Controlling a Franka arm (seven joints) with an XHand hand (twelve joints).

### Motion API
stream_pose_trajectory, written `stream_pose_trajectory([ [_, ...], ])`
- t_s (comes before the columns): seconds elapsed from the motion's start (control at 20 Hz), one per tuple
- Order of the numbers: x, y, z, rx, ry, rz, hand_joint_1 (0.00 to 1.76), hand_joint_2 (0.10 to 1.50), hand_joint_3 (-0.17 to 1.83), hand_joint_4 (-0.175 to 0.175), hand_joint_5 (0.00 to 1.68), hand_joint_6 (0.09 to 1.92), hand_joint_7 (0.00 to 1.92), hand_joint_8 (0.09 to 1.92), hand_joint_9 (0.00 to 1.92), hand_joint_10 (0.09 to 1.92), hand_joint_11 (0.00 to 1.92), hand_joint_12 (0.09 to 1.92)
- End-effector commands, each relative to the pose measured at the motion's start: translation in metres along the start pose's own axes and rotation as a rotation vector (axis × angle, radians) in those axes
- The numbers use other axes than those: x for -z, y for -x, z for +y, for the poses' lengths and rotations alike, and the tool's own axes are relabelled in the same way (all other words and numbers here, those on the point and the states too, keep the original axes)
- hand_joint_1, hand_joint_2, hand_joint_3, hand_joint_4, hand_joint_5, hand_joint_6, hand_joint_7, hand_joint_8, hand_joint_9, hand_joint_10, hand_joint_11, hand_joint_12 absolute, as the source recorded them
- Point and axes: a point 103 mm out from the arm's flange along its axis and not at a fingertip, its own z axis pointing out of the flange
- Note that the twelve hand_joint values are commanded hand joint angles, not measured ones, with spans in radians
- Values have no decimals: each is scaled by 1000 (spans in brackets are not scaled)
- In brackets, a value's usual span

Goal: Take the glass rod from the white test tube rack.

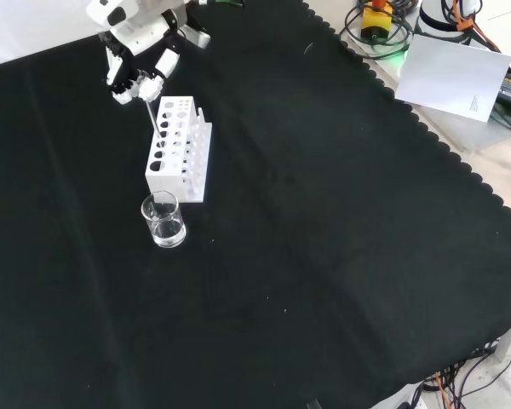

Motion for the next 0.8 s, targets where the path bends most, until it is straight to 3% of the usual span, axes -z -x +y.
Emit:
stream_pose_trajectory([
  [0.05, 2, -6, -3, 2, -17, -22, 801, 1198, -175, -175, 625, 949, 1076, 966, 1438, 964, 1214, 1340],
  [0.25, 2, -3, -6, -2, -26, -28, 803, 1195, -175, -175, 624, 947, 1066, 961, 1434, 962, 1220, 1336],
  [0.5, 10, 3, -7, -11, -23, -23, 804, 1179, -175, -171, 516, 920, 966, 948, 1272, 893, 1155, 1358],
  [0.8, 20, 11, -12, -27, -20, -5, 798, 1146, -175, -114, 357, 853, 818, 916, 1103, 789, 1086, 1362],
])
